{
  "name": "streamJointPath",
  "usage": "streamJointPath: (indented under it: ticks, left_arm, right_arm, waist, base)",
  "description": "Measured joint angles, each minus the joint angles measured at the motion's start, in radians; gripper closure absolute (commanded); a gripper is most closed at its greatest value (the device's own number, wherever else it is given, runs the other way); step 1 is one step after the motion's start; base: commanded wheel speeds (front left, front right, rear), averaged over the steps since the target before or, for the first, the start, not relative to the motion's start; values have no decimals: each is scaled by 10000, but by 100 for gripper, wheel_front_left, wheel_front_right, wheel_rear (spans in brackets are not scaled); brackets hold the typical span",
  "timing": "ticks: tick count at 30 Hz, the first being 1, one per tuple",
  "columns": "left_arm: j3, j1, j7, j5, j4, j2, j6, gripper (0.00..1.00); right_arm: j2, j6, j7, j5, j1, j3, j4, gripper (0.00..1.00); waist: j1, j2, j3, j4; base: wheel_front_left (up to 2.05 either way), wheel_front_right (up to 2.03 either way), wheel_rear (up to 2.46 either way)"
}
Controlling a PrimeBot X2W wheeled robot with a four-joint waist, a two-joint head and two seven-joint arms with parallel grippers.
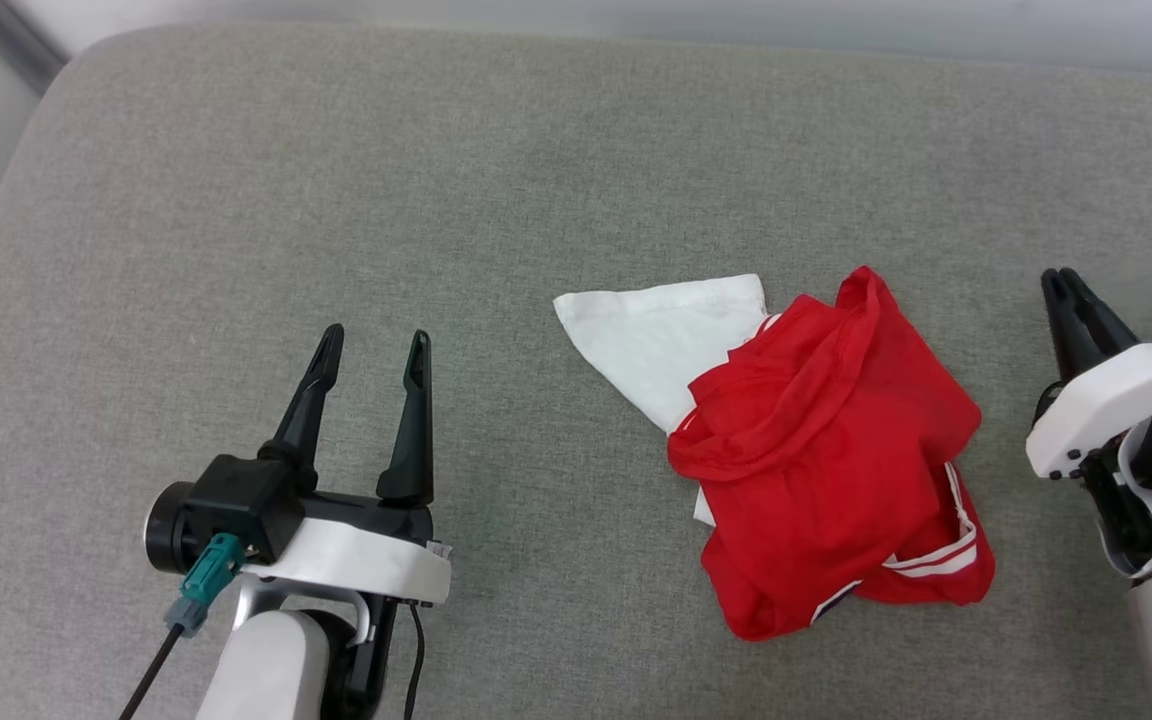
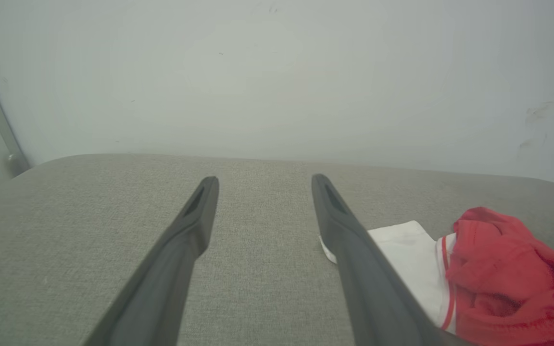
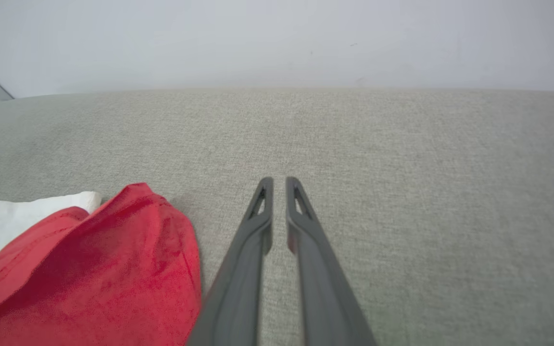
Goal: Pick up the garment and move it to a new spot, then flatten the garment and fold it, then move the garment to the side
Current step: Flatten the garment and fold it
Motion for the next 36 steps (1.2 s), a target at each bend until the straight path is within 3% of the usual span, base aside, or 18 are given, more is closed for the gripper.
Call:
streamJointPath:
  ticks: [6, 12, 14, 19, 23, 24, 25, 29, 36]
  left_arm:
    - [128, 62, 0, 113, 150, -42, -111, 0]
    - [211, 296, 0, 221, 249, -73, -167, 0]
    - [228, 389, 0, 232, 299, -73, -180, 0]
    - [263, 554, 0, 244, 401, -79, -196, 0]
    - [255, 672, 0, 244, 479, -82, -194, 0]
    - [240, 711, 0, 244, 518, -86, -192, 0]
    - [221, 718, 0, 242, 520, -88, -192, 0]
    - [144, 717, 0, 230, 497, -100, -194, 0]
    - [82, 595, 0, 136, 504, -159, -203, 0]
  right_arm:
    - [96, 0, -901, -59, 3, 305, 121, 0]
    - [81, 0, -675, -104, 219, 765, -320, 0]
    - [35, 0, -215, -59, 358, 1175, -671, 0]
    - [-470, 0, 2127, 669, 825, 2813, -2017, 0]
    - [-1012, 0, 4151, 1352, 1164, 3833, -3340, 0]
    - [-1250, 0, 5404, 1755, 1358, 4477, -4257, 0]
    - [-1310, 0, 5743, 1850, 1384, 4684, -4527, 0]
    - [-1526, 0, 6577, 1973, 1382, 5419, -5053, 0]
    - [-1710, 0, 7217, 2151, 1252, 6157, -4679, 0]
  waist:
    - [0, 0, -335, -150]
    - [0, 1, -802, -346]
    - [0, 0, -926, -396]
    - [-1, 0, -1232, -491]
    - [-1, 0, -1436, -540]
    - [-2, 0, -1520, -527]
    - [-2, 1, -1529, -511]
    - [-1, 0, -1432, -405]
    - [-2, 0, -1024, -125]
  base:
    - [0, 0, 0]
    - [0, 0, 0]
    - [0, 0, 0]
    - [0, 0, 0]
    - [0, 0, 0]
    - [0, 0, 0]
    - [0, 0, 0]
    - [0, 0, 0]
    - [0, 0, 0]
